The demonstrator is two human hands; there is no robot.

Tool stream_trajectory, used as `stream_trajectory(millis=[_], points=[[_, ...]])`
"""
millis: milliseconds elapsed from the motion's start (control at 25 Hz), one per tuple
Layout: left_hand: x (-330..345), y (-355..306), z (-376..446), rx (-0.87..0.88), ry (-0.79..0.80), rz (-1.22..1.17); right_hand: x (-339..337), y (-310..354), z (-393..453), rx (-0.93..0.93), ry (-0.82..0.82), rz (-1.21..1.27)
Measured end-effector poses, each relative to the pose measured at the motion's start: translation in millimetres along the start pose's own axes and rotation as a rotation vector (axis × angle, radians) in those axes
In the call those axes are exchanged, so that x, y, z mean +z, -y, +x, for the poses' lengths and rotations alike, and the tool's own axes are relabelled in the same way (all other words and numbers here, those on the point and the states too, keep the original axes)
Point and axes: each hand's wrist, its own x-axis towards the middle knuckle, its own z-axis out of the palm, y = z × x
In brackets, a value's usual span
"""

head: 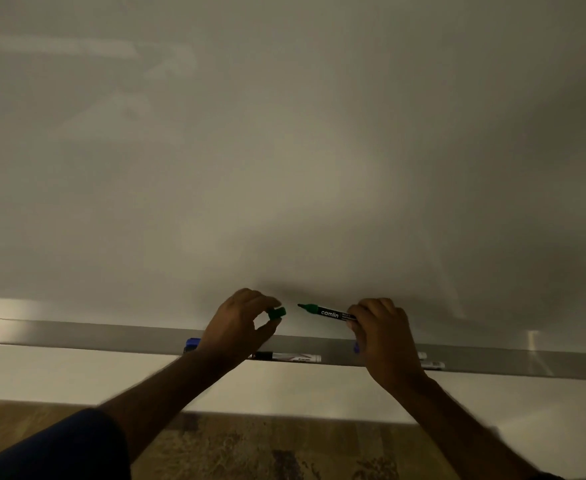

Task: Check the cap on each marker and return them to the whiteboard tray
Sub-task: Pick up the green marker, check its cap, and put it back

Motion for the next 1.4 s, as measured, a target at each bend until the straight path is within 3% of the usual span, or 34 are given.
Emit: stream_trajectory(millis=[320,520,720,1160,1400], points=[[-78,-39,36,-0.070,-0.268,-0.186,-69,30,33,-0.041,-0.246,0.164],[-130,-57,60,-0.292,-0.458,-0.747,-121,56,55,-0.111,-0.386,0.291],[-166,-71,66,-0.339,-0.423,-1.230,-162,79,67,-0.256,-0.447,0.314],[-215,-97,71,-0.301,-0.403,-1.262,-207,101,81,-0.377,-0.531,0.221],[-219,-104,68,-0.284,-0.319,-1.249,-214,111,84,-0.408,-0.498,0.238]])
